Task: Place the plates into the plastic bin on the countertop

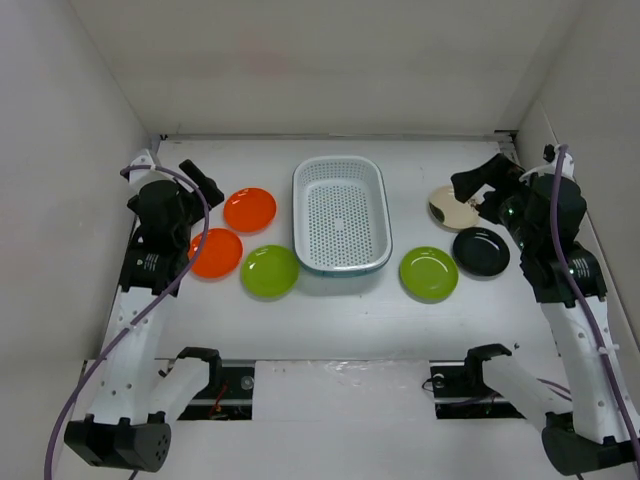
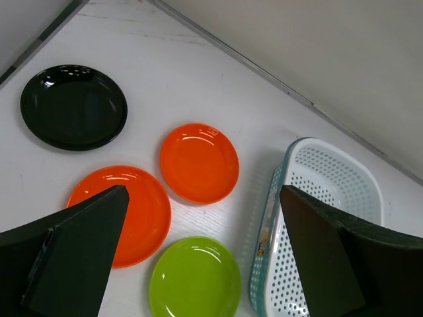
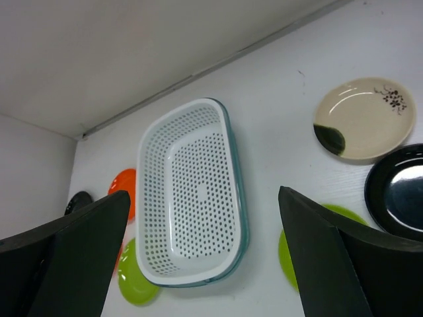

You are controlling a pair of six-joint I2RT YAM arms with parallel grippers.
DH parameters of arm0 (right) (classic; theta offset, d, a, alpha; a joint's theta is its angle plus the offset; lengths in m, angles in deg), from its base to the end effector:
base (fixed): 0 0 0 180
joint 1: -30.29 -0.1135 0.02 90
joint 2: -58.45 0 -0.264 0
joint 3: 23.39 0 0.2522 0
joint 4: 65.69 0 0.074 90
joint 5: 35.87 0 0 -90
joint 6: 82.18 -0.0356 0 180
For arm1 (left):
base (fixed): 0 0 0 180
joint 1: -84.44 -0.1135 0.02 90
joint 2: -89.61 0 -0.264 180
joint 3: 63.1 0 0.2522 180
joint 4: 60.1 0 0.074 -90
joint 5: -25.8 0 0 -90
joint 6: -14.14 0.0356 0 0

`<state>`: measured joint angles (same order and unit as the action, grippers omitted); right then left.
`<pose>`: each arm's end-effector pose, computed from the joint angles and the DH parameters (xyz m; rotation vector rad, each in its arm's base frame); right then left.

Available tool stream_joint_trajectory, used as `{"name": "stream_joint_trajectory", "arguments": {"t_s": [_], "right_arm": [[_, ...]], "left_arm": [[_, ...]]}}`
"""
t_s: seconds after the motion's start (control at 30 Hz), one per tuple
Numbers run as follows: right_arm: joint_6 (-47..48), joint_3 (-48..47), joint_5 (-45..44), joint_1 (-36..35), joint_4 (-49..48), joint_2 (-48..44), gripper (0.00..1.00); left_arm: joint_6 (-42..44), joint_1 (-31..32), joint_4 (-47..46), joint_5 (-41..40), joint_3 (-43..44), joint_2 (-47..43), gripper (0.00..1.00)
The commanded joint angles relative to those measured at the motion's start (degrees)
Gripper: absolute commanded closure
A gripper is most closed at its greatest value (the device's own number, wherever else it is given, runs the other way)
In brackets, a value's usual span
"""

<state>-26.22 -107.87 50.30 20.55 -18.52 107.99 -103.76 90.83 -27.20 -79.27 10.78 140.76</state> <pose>0.1605 0.0251 0.4356 0.4286 1.7588 0.4879 0.1935 -0.0124 0.3974 -0.5127 1.6697 -0.2087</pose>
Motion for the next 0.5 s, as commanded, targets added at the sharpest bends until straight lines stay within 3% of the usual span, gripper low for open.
{"name": "stream_joint_trajectory", "arguments": {"t_s": [0.0, 0.17, 0.33, 0.47], "right_arm": [[0.5, -1.8, -6.4, -0.8, 0.5, -1.1, 0.00], [0.5, 4.0, -10.3, -0.8, -5.4, -0.9, 0.00], [-3.0, 3.9, 1.4, 10.1, -9.0, 13.2, 0.00], [-4.6, 4.4, -5.7, 16.4, -13.5, 18.9, 0.00]], "left_arm": [[0.5, 0.2, -1.9, 2.0, 1.1, -1.9, 0.01], [0.5, 0.2, -1.9, 3.8, 1.1, -1.9, 0.01], [1.9, 0.2, -5.2, 11.1, -0.1, -4.1, 0.01], [2.5, 0.2, -5.3, 11.6, -0.8, -3.5, 0.01]]}}
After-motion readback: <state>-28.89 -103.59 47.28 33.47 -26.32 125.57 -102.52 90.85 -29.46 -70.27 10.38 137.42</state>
